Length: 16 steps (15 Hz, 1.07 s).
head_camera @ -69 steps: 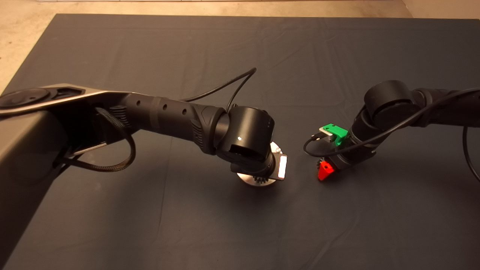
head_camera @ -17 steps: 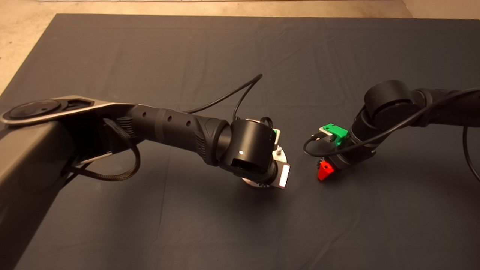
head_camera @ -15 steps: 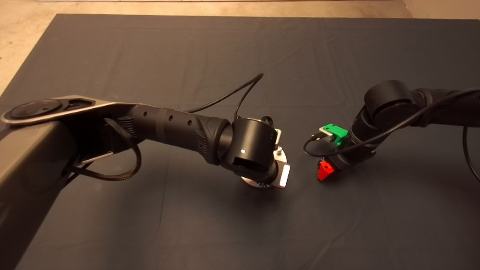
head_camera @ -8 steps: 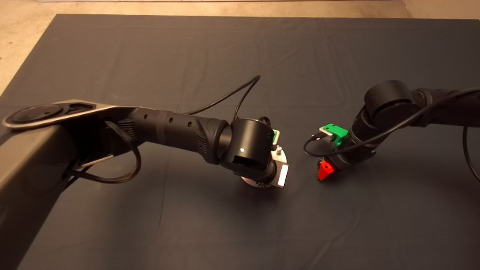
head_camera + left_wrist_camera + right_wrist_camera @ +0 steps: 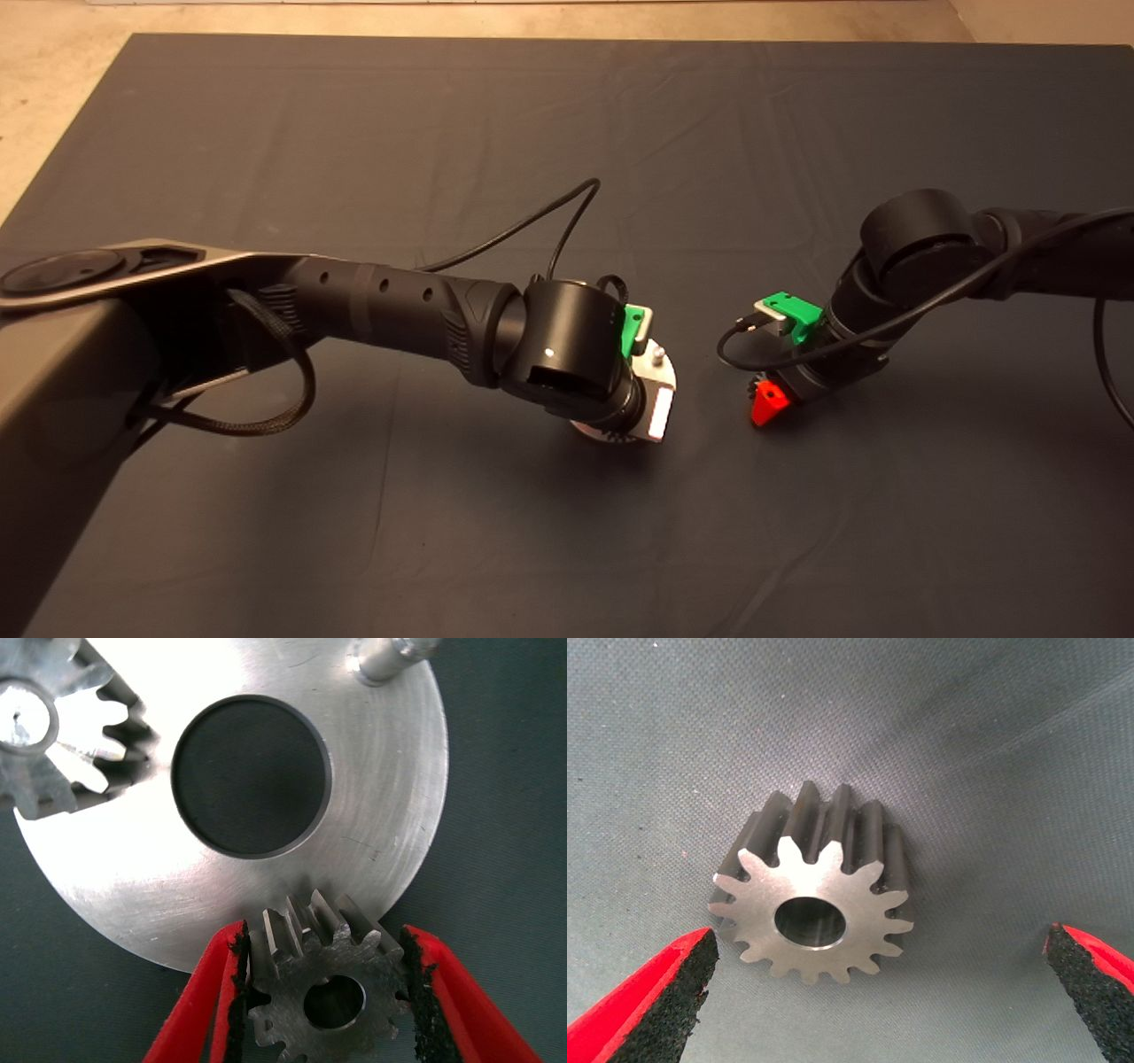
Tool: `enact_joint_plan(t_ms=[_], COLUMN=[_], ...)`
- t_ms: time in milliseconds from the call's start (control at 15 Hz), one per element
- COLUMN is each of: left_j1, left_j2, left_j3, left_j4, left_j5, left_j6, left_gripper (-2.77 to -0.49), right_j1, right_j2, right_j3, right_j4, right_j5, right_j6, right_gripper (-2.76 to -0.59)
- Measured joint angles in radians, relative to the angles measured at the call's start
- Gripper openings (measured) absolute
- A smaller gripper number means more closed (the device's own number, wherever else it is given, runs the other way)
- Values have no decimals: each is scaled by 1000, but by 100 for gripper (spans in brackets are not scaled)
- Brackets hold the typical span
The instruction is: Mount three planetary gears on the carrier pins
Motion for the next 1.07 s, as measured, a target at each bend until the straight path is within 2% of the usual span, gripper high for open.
enact_joint_plan(t_ms=[133,200,333,667,867,1067], left_j1=[15,16,17,16,-2,-45], left_j2=[-20,-26,-22,-19,-19,-22], left_j3=[0,0,0,2,7,12], left_j4=[0,0,0,-4,-24,-61], left_j5=[31,39,46,50,49,49], left_j6=[0,0,4,7,7,3], left_gripper=[-217,-209,-204,-180,-164,-151], right_j1=[0,0,0,0,0,0], right_j2=[0,0,3,2,2,2], right_j3=[0,0,0,0,0,0], right_j4=[0,0,0,0,0,0], right_j5=[0,0,1,0,0,0], right_j6=[0,0,0,0,0,0], right_gripper=[-60,-60,-60,-60,-60,-60])
